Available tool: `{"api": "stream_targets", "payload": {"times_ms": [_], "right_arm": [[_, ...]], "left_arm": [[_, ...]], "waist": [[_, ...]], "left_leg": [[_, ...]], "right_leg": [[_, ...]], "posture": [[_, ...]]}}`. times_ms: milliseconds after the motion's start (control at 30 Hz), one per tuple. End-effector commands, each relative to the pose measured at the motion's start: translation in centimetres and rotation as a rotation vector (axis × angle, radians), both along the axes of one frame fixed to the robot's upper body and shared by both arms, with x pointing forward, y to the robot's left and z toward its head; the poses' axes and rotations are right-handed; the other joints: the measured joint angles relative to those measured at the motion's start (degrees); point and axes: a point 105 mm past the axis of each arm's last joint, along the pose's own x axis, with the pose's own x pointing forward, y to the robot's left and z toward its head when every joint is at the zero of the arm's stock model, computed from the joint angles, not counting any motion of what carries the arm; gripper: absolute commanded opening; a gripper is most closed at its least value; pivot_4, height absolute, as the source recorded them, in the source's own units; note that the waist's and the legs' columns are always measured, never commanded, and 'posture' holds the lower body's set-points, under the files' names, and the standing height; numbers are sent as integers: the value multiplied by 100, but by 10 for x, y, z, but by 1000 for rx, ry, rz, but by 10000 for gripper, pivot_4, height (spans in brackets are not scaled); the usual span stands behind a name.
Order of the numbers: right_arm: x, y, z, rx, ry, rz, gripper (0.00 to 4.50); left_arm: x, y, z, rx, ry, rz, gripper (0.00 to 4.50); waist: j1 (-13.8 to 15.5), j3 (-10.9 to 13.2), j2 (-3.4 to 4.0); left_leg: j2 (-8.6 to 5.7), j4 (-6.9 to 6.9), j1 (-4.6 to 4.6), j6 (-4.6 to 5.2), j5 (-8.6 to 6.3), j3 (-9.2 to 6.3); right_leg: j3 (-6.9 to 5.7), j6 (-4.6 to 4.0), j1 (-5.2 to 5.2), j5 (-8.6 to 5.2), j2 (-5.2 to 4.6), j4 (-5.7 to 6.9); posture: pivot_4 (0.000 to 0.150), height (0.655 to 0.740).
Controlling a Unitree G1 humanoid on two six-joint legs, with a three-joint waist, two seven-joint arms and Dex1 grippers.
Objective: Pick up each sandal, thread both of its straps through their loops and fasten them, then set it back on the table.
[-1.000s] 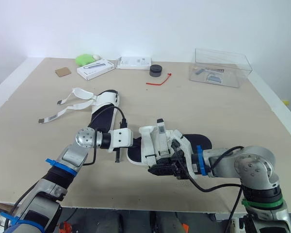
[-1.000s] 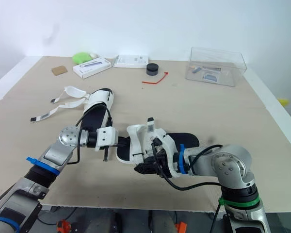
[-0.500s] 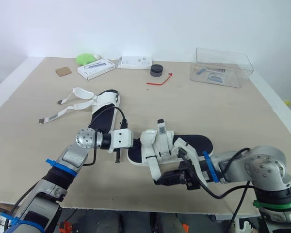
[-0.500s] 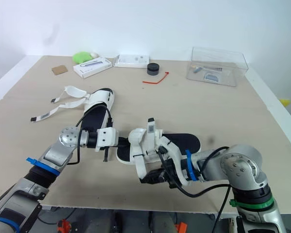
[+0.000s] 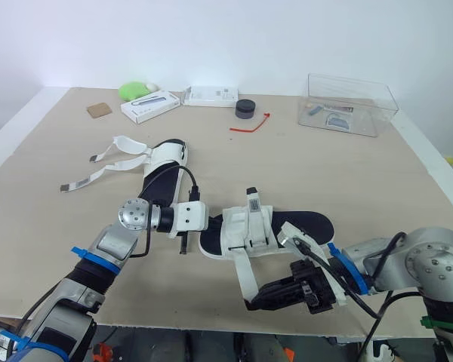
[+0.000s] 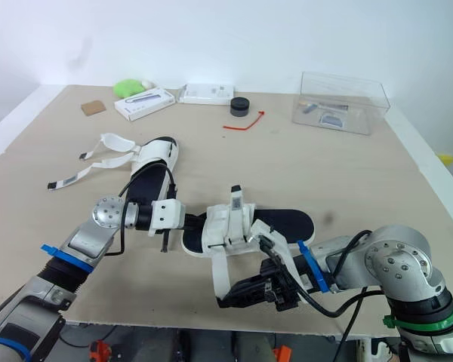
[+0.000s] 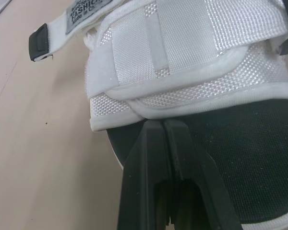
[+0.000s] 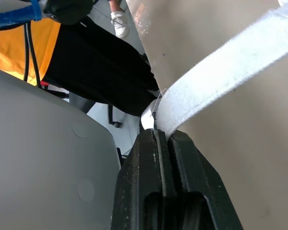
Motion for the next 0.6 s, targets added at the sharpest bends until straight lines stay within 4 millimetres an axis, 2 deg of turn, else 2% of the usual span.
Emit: {"api": "stream_targets", "payload": {"times_ms": [33,67,133,167,200,400,467,500,533,600], "right_arm": [[-8,1,11,16,-49,56,19168],[-6,0,11,-7,-88,57,22687],[-2,-3,13,-59,-180,66,33859],[1,-4,14,-84,-249,71,37937],[7,-5,16,-111,-342,73,44546],[29,-3,33,-126,-920,285,44546],[39,11,45,-33,-1273,361,44546],[43,16,47,-25,-1564,470,44546],[42,17,38,-28,-1744,605,44546],[40,14,21,8,-1873,733,44546]], "left_arm": [[0,9,-23,85,56,34,0],[0,9,-23,84,57,32,0],[0,8,-23,83,56,30,0],[0,7,-23,83,56,29,0],[1,7,-23,83,55,28,0],[3,5,-22,78,50,24,0],[4,4,-22,75,47,23,0],[4,3,-21,73,46,23,0],[4,3,-21,69,45,23,0],[4,2,-21,68,44,23,0]], "waist": [[0,0,0],[0,0,0],[0,0,0],[1,0,0],[1,0,1],[3,0,1],[6,-2,-3],[6,-2,-3],[9,0,1],[13,0,-1]], "left_leg": [[0,0,0,0,0,0],[0,1,0,0,0,0],[0,3,4,0,1,1],[0,4,6,0,1,2],[0,4,7,0,2,2],[-1,4,10,-1,2,7],[-3,4,10,-1,2,8],[-4,5,11,-2,2,12],[-4,7,11,-3,3,14],[-15,9,16,-8,7,18]], "right_leg": [[0,1,0,0,-7,0],[-2,2,0,1,-11,0],[-7,-3,1,1,-12,0],[-8,-4,1,1,-12,0],[-12,-12,2,-3,-11,0],[-24,-16,1,-10,6,0],[-22,-13,2,-11,7,0],[-19,-10,2,-10,10,0],[-14,-3,3,-5,11,0],[-11,2,7,-4,8,0]], "posture": [[1500,7400],[1500,7400],[1500,7400],[1500,7400],[1500,7400],[1500,7400],[1500,7400],[1500,7400],[1500,7400],[1500,7400]]}}
